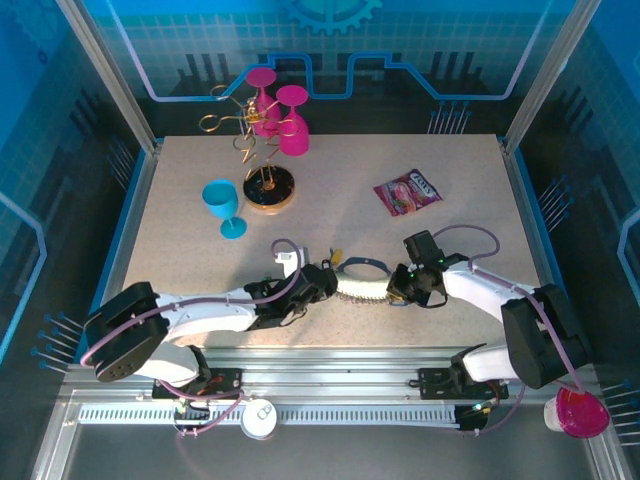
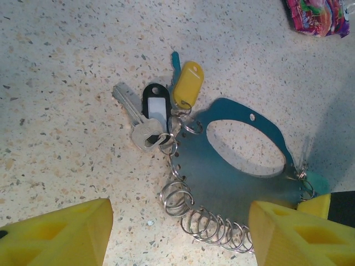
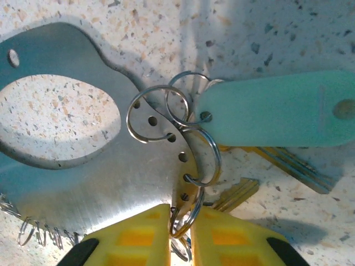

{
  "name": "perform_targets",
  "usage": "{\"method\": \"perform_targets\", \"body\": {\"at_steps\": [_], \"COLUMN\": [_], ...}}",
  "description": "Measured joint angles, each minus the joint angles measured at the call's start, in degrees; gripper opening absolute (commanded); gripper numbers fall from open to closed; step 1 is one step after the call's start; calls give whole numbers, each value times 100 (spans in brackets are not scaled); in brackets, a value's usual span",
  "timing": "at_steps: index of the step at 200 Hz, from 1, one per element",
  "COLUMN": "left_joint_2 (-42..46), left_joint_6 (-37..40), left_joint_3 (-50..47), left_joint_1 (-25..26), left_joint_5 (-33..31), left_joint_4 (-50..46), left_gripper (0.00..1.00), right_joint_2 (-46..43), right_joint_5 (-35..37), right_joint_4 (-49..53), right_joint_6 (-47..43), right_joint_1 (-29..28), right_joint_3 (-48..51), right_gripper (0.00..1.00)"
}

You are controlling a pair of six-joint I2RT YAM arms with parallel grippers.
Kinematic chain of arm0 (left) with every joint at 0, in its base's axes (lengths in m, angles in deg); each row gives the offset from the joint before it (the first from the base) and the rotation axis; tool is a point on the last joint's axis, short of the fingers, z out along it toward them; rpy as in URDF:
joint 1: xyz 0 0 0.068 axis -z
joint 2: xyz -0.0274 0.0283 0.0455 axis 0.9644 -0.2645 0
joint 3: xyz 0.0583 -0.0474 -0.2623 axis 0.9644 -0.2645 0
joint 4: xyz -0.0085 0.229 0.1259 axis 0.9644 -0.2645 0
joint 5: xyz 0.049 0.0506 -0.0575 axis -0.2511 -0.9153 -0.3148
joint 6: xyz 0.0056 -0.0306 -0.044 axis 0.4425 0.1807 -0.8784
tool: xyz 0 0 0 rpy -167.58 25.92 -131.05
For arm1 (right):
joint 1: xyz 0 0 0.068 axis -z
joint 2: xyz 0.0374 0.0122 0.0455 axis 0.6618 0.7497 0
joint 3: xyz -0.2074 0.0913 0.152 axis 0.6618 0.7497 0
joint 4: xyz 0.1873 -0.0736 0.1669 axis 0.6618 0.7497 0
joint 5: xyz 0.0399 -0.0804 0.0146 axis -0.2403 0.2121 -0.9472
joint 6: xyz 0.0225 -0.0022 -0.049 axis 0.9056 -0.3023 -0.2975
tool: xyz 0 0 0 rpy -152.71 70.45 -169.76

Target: Put the keys on the keyring

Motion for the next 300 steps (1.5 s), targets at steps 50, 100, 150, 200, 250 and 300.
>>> {"method": "perform_targets", "body": {"at_steps": [50,100,150,200,250,300], "left_joint_2": [94,96,170,269,535,1456], "left_joint_6": [92,107,136,151,232,1082], "left_joint_3": [-44,-44,-81,-151,-267,-466], "left_joint_1": [-26,-35,-37,-42,-59,-337], "left_joint_5": [-44,-48,-68,-85,-155,-269], "left_joint_4": [-2,0,4,39,9,-74], "left_gripper": [66,67,66,66,67,67], "right_joint_2": [2,0,2,42,35,-260], "right_joint_5": [81,251,426,424,407,197], "right_joint_4": [-26,136,284,282,284,289], "right_joint_6": [22,-72,-166,-177,-249,-1104], "right_joint_1": [31,68,72,74,72,-166], "right_joint_3": [0,-33,-157,-184,-236,-522], "right_gripper": [19,26,20,8,0,0]}}
